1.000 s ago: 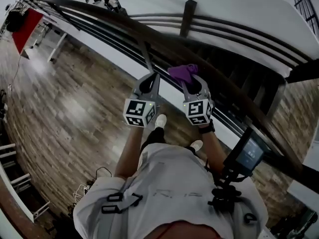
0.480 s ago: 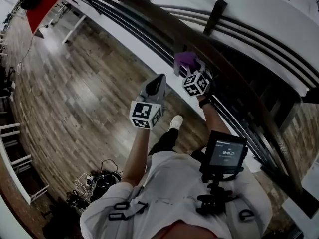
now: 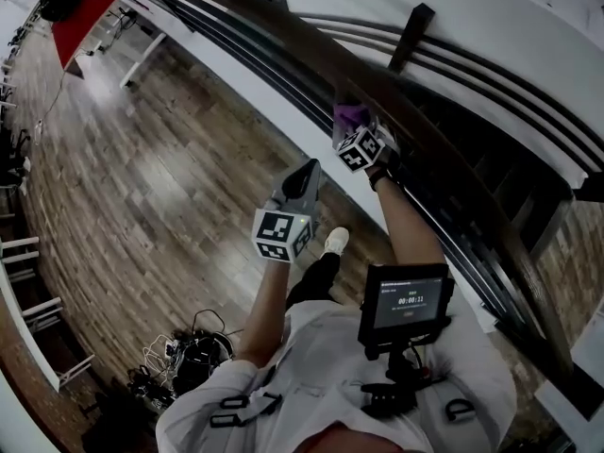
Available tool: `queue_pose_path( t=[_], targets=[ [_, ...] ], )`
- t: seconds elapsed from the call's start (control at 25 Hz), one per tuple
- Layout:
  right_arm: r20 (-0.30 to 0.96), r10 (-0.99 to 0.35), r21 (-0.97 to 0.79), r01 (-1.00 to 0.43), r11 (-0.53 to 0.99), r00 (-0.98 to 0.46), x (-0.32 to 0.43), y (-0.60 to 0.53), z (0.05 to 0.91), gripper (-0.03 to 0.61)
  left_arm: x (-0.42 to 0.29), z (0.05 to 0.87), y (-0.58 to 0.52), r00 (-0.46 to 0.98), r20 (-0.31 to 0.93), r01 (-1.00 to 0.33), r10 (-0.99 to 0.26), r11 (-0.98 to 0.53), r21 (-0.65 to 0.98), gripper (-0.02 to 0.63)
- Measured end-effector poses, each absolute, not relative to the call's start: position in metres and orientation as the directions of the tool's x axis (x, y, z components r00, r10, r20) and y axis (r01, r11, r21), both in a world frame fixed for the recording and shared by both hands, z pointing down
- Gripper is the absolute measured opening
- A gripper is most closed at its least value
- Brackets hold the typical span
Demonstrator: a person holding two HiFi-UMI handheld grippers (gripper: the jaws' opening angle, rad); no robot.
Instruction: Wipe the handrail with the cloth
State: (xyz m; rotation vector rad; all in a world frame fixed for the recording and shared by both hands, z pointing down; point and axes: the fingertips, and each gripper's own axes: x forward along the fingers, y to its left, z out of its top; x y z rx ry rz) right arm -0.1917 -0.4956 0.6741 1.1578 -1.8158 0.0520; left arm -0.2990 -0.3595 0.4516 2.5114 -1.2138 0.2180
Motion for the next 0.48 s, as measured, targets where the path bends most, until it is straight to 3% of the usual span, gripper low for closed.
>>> queue_pose_path(
  t=[0.48],
  targets=[
    [0.724,-0.668,0.334,-0.760,0.557,-0.172,-0.163,-0.463,0.668,0.118,-0.256,0.454,-0.340,0.667,0.286,-0.745,-0.688,-0.625,0.234,0.000]
  ],
)
